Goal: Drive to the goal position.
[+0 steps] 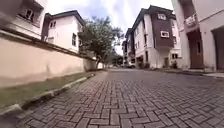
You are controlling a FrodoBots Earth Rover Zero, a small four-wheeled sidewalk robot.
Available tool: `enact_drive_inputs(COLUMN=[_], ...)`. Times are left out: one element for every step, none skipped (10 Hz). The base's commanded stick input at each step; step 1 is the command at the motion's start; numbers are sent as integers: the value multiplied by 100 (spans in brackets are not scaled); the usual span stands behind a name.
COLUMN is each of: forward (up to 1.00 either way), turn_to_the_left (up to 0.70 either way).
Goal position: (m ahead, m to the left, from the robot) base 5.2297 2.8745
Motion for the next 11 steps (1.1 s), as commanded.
enact_drive_inputs(forward=[69,69,69,69,69,69,69,69,69,69,69], turn_to_the_left=[-21,-22,3,3,3,3,3,3,3,3,3])
